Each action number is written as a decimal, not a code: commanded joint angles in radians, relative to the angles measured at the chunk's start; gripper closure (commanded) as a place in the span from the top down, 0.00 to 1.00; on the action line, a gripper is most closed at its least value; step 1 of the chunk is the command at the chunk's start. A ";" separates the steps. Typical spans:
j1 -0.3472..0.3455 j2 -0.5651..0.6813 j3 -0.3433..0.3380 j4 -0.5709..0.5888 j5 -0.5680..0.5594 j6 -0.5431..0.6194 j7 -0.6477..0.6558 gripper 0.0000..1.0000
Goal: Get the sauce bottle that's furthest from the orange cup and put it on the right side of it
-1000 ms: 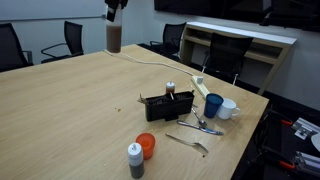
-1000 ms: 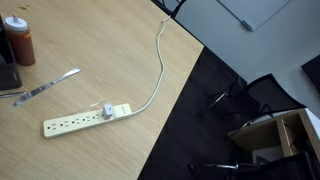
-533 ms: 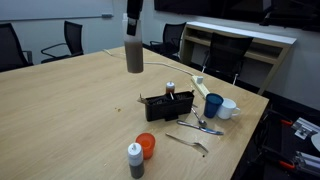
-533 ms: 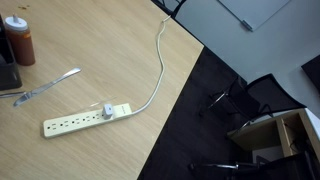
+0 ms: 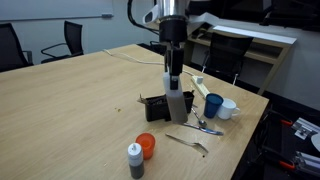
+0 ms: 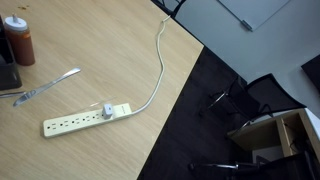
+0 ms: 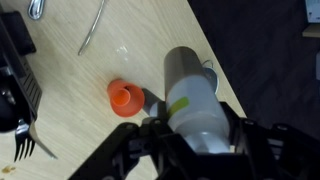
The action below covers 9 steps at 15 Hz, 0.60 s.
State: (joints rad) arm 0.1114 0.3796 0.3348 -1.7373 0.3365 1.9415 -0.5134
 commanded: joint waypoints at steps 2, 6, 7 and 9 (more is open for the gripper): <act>-0.010 -0.061 -0.018 -0.252 0.078 0.162 -0.087 0.27; 0.012 -0.035 -0.019 -0.351 0.029 0.276 -0.101 0.27; 0.022 -0.027 -0.014 -0.361 0.016 0.293 -0.100 0.27; 0.047 -0.015 -0.005 -0.374 -0.017 0.323 -0.094 0.27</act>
State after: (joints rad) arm 0.1331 0.3744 0.3218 -2.0840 0.3577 2.2132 -0.6012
